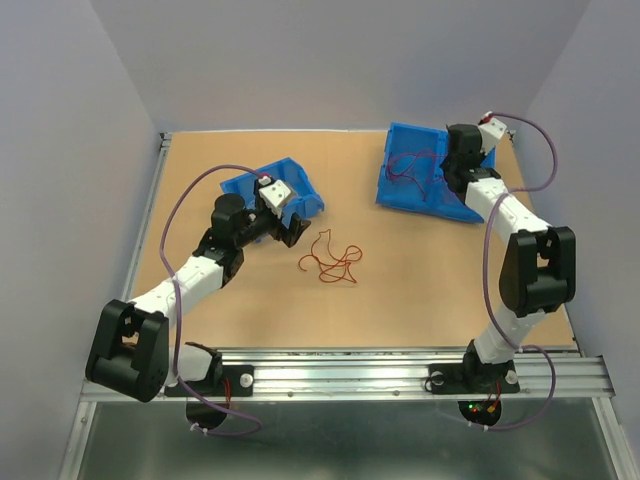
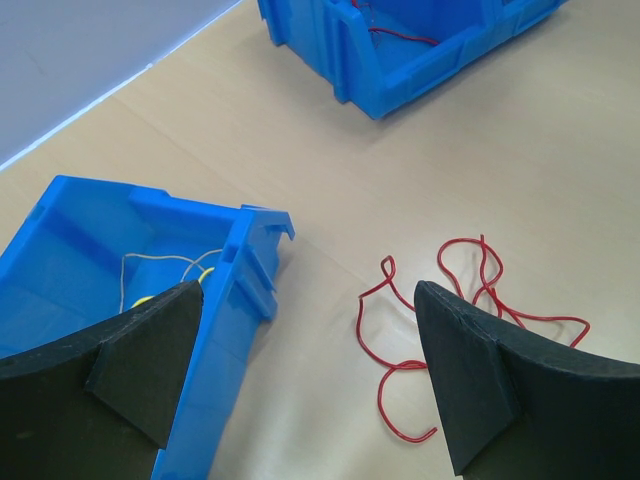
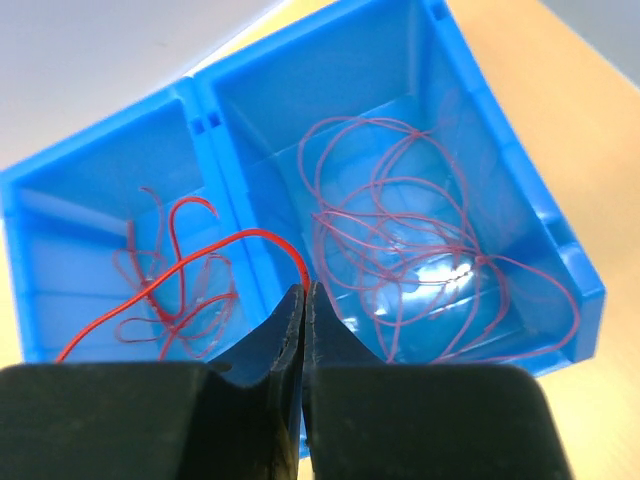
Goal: Untangle the cables
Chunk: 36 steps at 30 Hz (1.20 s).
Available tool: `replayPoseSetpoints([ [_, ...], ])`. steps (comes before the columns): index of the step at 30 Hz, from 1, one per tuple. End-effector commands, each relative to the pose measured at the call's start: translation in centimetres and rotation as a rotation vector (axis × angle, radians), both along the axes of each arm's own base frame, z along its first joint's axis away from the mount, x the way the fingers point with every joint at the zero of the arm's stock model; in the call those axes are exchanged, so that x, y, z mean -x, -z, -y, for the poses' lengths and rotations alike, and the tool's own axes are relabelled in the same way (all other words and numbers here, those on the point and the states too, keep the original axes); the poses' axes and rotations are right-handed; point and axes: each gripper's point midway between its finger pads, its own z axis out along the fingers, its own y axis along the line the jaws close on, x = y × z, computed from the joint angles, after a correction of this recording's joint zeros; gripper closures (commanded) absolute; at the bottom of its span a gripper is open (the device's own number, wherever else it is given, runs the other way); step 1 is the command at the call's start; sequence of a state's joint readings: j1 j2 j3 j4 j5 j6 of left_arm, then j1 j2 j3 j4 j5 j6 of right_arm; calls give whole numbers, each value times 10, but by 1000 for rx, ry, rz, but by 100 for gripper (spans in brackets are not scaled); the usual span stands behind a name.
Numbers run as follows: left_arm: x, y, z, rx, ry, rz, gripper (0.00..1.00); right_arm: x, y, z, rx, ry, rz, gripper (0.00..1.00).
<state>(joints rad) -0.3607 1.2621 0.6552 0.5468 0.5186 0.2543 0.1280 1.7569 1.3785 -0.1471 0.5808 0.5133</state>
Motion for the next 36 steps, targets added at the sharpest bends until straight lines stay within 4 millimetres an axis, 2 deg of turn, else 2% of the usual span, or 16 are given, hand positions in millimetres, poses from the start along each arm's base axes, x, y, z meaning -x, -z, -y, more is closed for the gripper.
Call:
replayPoseSetpoints([
  [1, -4, -36, 4, 25, 10, 97, 2, -17, -39, -15, -74, -109, 195, 99],
  [9, -5, -32, 5, 19, 13, 92, 2, -22, -23, -7, -4, -89, 114, 99],
  [12, -5, -32, 5, 17, 10, 93, 2, -31, -23, -27, 32, -132, 101, 99],
  [13, -5, -33, 5, 19, 10, 96, 2, -29, -17, -29, 73, -131, 62, 99],
  [17, -5, -33, 6, 17, 10, 97, 2, -38, -16, -60, 129, -180, 38, 100],
  [19, -5, -31, 5, 14, 9, 93, 2, -43, -14, -64, 171, -176, 19, 99],
  [21, -5, -32, 5, 15, 9, 94, 2, -47, -9, -79, 196, -197, 4, 99],
  [22, -6, -32, 5, 14, 7, 94, 2, -51, -14, -81, 212, -190, 6, 100],
  [24, -5, -31, 6, 12, 12, 95, 2, -61, 17, -92, 232, -207, -67, 99],
  [26, -5, -31, 7, 12, 12, 93, 2, -67, 29, -97, 224, -215, -98, 99],
  [29, -5, -31, 6, 10, 9, 95, 2, -72, 58, -105, 199, -249, -158, 99],
  [30, -5, -30, 6, 11, 11, 92, 2, -76, 74, -110, 189, -260, -181, 99],
  [34, -5, -30, 7, 9, 14, 92, 2, -79, 124, -120, 131, -292, -293, 99],
  [36, -4, -31, 7, 10, 14, 95, 2, -79, 139, -118, 105, -290, -318, 99],
])
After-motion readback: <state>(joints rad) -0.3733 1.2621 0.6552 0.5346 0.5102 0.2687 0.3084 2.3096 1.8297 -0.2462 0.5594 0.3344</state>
